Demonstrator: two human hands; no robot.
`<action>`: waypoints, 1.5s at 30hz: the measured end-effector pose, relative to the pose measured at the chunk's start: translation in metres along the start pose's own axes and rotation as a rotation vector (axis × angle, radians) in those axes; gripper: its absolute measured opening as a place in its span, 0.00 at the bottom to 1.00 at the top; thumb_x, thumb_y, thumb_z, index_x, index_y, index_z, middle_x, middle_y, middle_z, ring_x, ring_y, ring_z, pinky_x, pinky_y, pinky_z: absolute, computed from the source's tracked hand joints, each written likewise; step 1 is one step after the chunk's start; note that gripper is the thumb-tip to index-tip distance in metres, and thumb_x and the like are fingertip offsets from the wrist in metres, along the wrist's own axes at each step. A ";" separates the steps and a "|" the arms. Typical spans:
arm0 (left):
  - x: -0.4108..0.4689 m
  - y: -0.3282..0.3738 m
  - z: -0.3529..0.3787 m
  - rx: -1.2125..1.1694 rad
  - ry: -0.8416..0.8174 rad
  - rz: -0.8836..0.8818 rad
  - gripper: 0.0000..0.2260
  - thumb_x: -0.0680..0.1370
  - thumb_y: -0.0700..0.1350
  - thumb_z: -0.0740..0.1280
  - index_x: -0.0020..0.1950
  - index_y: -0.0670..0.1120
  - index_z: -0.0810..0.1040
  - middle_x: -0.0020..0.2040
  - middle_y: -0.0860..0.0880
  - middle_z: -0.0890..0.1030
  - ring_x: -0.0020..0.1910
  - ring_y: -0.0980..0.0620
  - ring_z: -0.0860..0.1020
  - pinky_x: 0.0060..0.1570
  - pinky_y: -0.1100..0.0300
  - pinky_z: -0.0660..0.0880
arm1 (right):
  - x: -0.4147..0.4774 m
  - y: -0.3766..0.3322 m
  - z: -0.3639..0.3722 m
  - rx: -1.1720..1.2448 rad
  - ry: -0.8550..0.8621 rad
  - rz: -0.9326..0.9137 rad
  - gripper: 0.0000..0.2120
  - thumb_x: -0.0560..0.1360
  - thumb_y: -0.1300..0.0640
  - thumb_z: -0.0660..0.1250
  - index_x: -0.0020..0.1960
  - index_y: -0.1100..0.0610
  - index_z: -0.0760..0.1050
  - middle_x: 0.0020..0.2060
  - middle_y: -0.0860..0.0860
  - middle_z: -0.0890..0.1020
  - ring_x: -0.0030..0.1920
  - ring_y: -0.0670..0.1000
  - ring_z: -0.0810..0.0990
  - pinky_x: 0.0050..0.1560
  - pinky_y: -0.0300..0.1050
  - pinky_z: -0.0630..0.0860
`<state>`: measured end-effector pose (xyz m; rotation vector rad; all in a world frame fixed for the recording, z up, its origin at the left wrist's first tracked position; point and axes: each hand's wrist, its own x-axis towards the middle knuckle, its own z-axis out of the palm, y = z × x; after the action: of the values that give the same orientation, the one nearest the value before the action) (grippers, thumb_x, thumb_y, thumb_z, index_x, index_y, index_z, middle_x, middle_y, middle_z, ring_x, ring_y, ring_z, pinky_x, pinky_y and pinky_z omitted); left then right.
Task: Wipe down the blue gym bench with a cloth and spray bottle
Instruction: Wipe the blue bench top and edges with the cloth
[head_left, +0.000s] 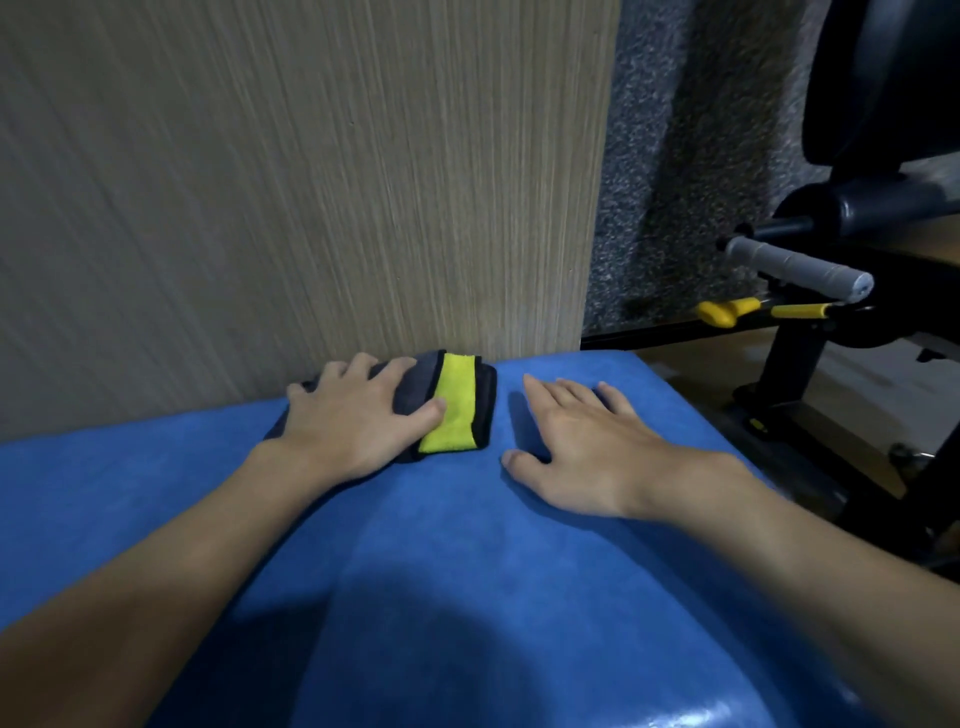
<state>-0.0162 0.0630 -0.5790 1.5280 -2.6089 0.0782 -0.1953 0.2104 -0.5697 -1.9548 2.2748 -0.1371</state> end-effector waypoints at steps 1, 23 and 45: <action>0.001 0.003 -0.001 0.014 -0.006 0.014 0.40 0.68 0.76 0.43 0.77 0.62 0.59 0.75 0.51 0.65 0.73 0.42 0.63 0.66 0.33 0.62 | -0.002 0.000 0.005 -0.004 0.002 0.004 0.40 0.80 0.36 0.52 0.81 0.57 0.42 0.81 0.50 0.50 0.80 0.50 0.44 0.78 0.57 0.41; -0.009 -0.046 -0.005 0.021 -0.023 -0.053 0.36 0.71 0.74 0.48 0.76 0.62 0.60 0.75 0.50 0.66 0.72 0.39 0.64 0.64 0.33 0.61 | 0.013 -0.055 0.017 0.031 0.009 -0.114 0.41 0.78 0.32 0.50 0.81 0.55 0.43 0.81 0.48 0.52 0.80 0.48 0.45 0.78 0.59 0.42; -0.036 -0.183 -0.009 -0.012 0.004 -0.053 0.32 0.74 0.73 0.50 0.76 0.63 0.60 0.75 0.53 0.66 0.73 0.43 0.63 0.64 0.33 0.60 | 0.034 -0.183 0.044 0.027 0.029 -0.094 0.44 0.76 0.28 0.46 0.81 0.52 0.39 0.80 0.49 0.53 0.80 0.51 0.45 0.77 0.61 0.42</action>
<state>0.1615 0.0051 -0.5778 1.5899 -2.5596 0.0613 -0.0141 0.1503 -0.5857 -2.0606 2.1868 -0.2063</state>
